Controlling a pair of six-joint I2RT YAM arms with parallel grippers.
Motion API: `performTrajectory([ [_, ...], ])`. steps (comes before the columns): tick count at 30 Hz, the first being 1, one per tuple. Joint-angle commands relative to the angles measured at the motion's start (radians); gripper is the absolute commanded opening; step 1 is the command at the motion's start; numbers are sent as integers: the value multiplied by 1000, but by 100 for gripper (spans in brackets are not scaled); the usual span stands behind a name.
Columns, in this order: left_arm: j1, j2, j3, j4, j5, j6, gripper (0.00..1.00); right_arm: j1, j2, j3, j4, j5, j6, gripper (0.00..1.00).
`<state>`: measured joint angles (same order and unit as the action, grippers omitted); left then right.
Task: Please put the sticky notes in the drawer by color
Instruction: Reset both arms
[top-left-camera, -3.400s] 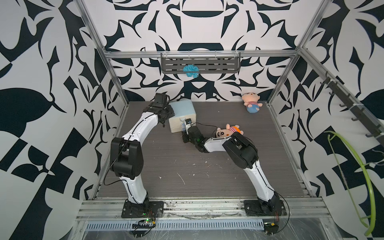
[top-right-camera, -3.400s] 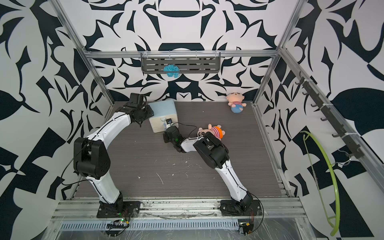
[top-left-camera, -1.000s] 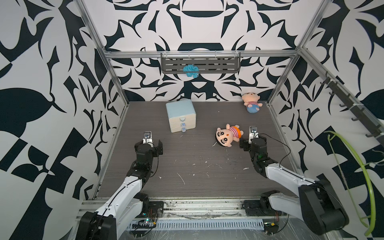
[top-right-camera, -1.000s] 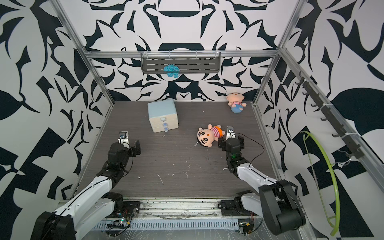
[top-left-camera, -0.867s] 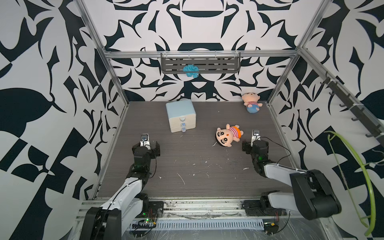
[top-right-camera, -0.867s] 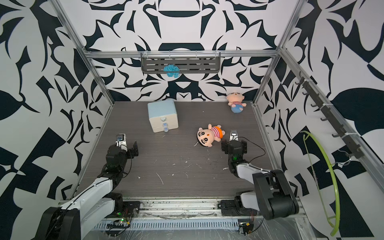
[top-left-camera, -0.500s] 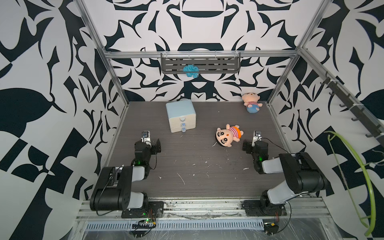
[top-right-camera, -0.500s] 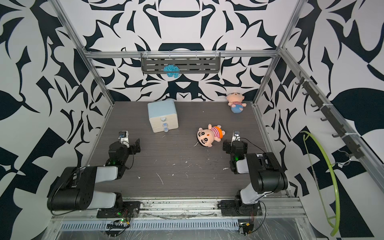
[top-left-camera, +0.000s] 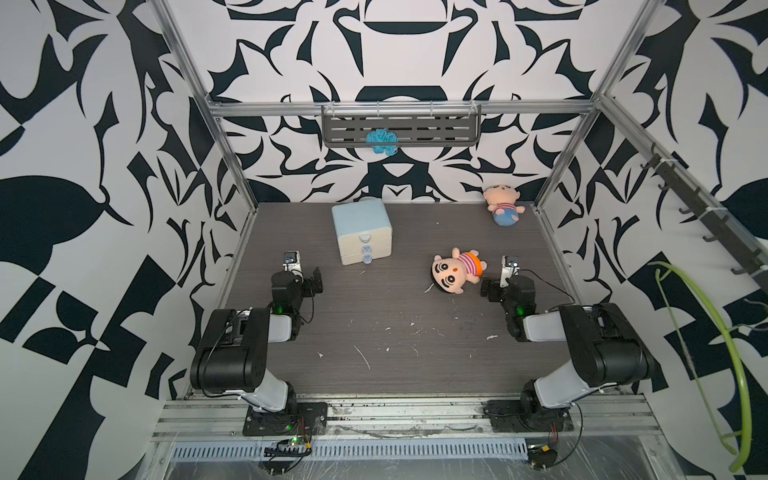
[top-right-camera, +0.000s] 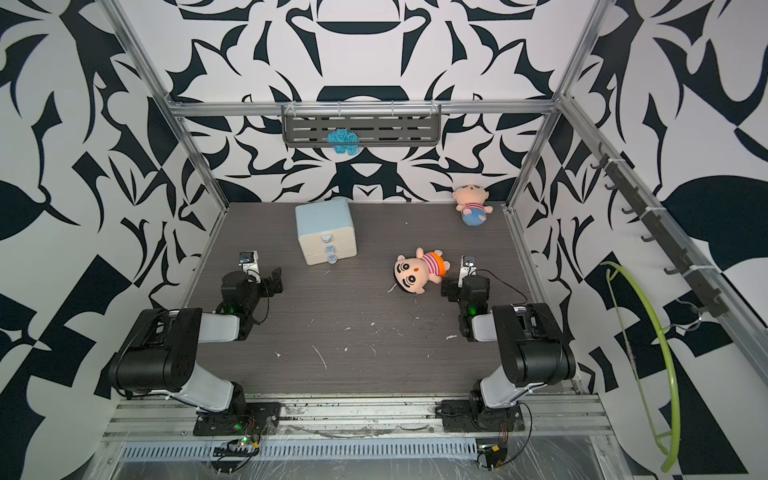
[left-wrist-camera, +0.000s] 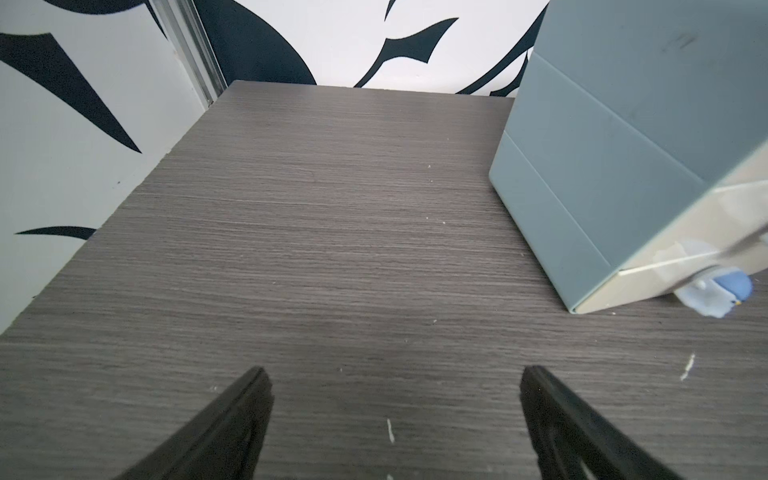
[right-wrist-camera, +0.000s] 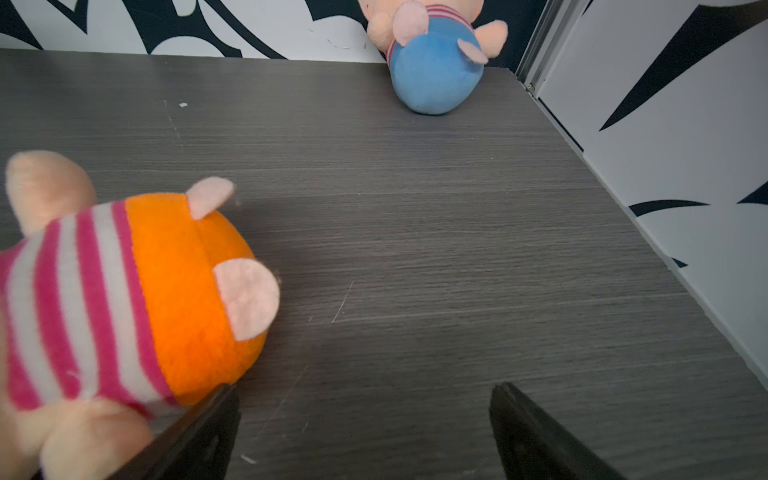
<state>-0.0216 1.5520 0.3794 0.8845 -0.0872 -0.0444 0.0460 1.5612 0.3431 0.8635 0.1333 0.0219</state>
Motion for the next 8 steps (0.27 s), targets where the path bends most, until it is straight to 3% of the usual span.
performTrajectory([
  [1, 3, -8, 2, -7, 5, -7, 99, -2, -11, 22, 9, -7, 0, 99],
  [8, 3, -10, 8, -22, 7, -6, 99, -3, -13, 20, 11, -8, 0, 99],
])
